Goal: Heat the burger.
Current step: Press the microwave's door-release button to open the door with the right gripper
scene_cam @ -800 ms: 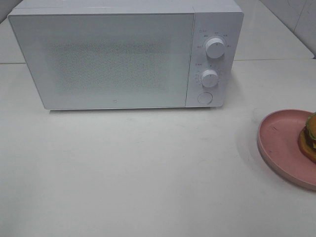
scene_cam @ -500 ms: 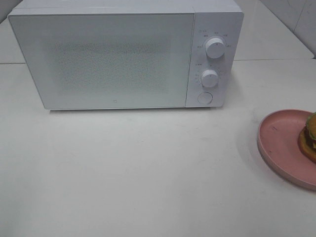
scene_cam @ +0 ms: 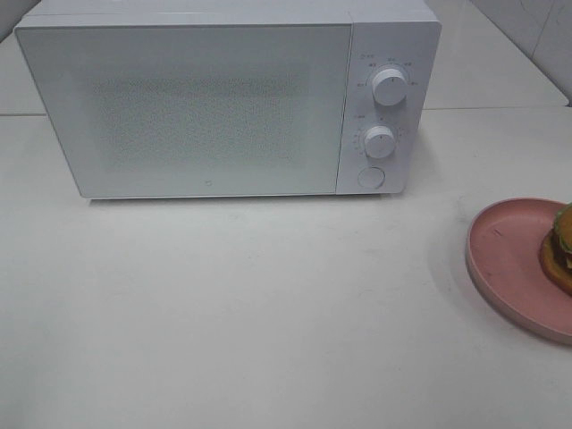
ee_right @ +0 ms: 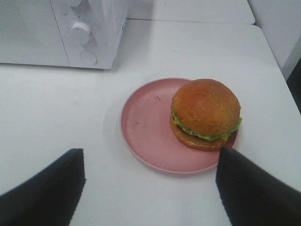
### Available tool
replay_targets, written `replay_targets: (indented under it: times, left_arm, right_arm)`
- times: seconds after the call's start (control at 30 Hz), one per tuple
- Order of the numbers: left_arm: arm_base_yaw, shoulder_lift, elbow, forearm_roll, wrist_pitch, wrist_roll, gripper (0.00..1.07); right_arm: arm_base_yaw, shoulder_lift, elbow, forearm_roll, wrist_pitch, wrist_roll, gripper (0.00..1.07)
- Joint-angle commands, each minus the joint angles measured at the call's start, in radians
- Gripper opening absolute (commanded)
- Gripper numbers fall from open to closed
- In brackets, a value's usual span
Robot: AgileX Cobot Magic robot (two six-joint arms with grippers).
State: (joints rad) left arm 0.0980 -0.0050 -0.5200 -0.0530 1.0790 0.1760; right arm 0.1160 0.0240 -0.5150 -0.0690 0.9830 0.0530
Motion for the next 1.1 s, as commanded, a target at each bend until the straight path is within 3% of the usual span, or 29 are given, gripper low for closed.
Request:
replay_targets:
  times: [0.03,1.1]
  left_arm:
    - [-0.004,-0.015,0.002,-0.002,-0.009,-0.001,0.98]
    - [-0.004,-0.015,0.002,-0.002,-0.009,-0.001,0.98]
  right_arm:
    - [-0.007,0.048,-0.018,0.005,-0.043,0.000,0.76]
    - [-0.007,0.591,-0.016,0.005,-0.563,0.000,0.76]
